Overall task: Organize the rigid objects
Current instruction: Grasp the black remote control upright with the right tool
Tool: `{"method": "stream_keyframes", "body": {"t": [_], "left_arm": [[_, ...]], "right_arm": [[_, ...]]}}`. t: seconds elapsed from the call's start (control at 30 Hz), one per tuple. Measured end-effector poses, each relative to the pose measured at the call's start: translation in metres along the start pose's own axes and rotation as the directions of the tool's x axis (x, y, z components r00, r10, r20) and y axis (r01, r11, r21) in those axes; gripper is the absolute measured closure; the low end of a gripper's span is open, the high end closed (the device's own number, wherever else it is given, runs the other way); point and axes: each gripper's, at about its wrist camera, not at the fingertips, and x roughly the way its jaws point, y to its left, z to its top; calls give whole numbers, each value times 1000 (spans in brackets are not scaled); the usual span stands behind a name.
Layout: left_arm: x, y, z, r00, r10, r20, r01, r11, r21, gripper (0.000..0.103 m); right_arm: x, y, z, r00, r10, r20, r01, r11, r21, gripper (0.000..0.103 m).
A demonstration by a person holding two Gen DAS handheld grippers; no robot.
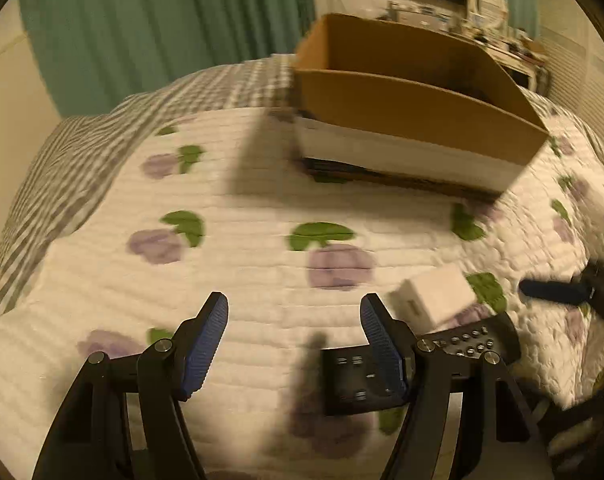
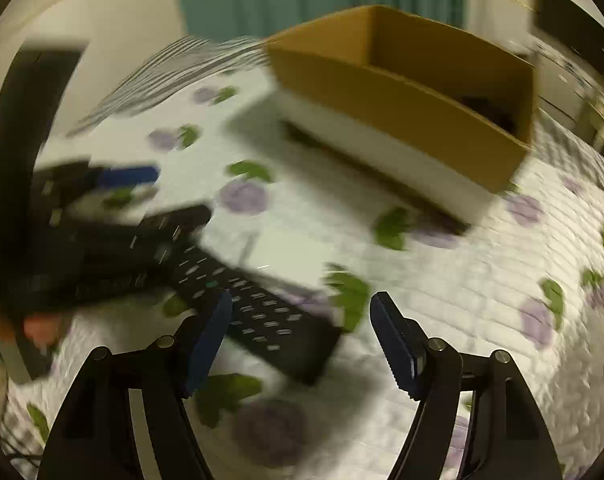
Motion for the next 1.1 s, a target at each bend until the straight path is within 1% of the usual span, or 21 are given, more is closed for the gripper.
{"method": "stream_keyframes", "body": {"t": [0.07, 0.13, 0.23, 0.3, 0.33, 0.4, 0.47, 0.5, 0.53, 0.6, 0.67, 0.73, 0.77, 0.87, 0.9, 0.97, 1.03, 1.1], "left_arm": [[-4, 9, 1, 1000, 26, 8, -26, 999, -26, 32], [-7, 18, 1, 999, 36, 17, -35, 998, -53, 32], [-9, 31, 2, 999, 37, 20, -34, 994, -102, 32], [-9, 37, 2, 999, 40, 17, -37, 992, -122, 32], [-9, 38, 2, 999, 39, 16, -37, 991, -125, 32], [-10, 41, 3, 999, 40, 23, -37, 991, -130, 32], [-12, 43, 2, 999, 41, 35, -36, 990, -133, 32], [-14, 43, 2, 998, 39, 42, -33, 990, -135, 32], [-14, 43, 1, 998, 37, 45, -30, 990, -135, 32], [-15, 36, 1, 998, 25, 55, -18, 993, -116, 32], [-16, 26, 2, 998, 13, 62, -8, 997, -82, 32], [-15, 11, 2, 998, -29, 49, 31, 999, -42, 32], [-15, 4, 3, 998, -52, 44, 53, 998, -27, 32], [-13, -21, 4, 995, -95, 36, 94, 995, 22, 32], [-10, -32, 4, 993, -115, 27, 114, 992, 45, 32], [-2, -50, 5, 991, -132, 7, 131, 989, 66, 32], [11, -65, 6, 990, -137, -30, 139, 988, 72, 32], [23, -80, 6, 985, -163, -65, 168, 983, 79, 32]], "right_arm": [[8, 16, -1, 1000, 24, -18, -25, 997, -69, 32], [23, 31, -3, 997, 39, -60, -46, 991, -125, 35], [43, 48, -5, 997, -42, -72, 25, 975, -221, 35], [52, 49, -3, 996, -40, -78, 23, 978, -209, 36], [55, 47, -1, 996, -33, -78, 18, 983, -184, 41], [56, 46, 1, 997, -27, -68, 16, 987, -157, 56], [44, 50, -1, 998, -51, -45, 42, 985, -170, 78], [35, 50, -3, 998, -54, -31, 48, 986, -161, 81], [23, 47, -5, 999, -41, -15, 39, 991, -129, 85], [-1, 37, -7, 1000, -29, 8, 30, 998, -63, 84], [-19, 26, -7, 999, -45, 26, 46, 999, -25, 84], [-34, 9, -6, 998, -52, 23, 52, 998, 28, 84], [-39, -3, -5, 998, -69, 13, 68, 996, 58, 84], [-47, -36, -1, 990, -139, 13, 136, 980, 147, 84], [-45, -46, 1, 989, -147, 10, 143, 975, 172, 84], [-40, -64, -3, 987, -160, -14, 159, 960, 232, 84], [-34, -74, -4, 985, -171, -32, 173, 949, 264, 84], [-35, -82, -5, 987, -161, -30, 163, 945, 283, 84]]}}
